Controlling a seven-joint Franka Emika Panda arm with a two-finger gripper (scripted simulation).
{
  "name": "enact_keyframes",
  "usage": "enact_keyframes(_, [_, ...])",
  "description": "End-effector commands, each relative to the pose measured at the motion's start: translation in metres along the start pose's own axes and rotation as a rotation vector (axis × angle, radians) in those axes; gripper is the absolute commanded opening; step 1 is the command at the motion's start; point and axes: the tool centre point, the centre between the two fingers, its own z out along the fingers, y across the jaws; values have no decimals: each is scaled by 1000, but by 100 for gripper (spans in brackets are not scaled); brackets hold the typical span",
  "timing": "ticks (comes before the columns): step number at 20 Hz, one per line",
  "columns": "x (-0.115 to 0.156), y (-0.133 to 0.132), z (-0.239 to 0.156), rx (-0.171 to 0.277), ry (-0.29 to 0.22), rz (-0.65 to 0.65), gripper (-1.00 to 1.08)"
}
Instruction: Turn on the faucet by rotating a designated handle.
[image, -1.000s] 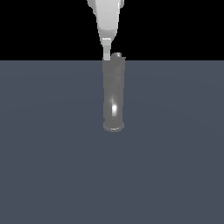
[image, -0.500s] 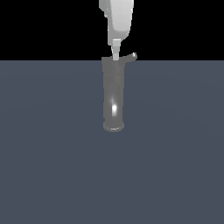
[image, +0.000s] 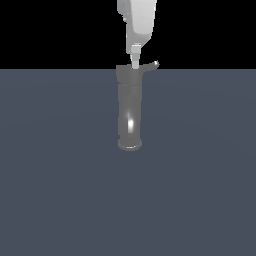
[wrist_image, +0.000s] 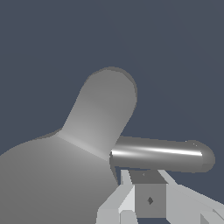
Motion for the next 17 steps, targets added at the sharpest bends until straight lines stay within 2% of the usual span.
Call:
enact_keyframes(1, [31, -23, -1, 42, 4, 45, -100])
enact_keyframes(17, [78, -62, -4, 55, 10, 98, -100])
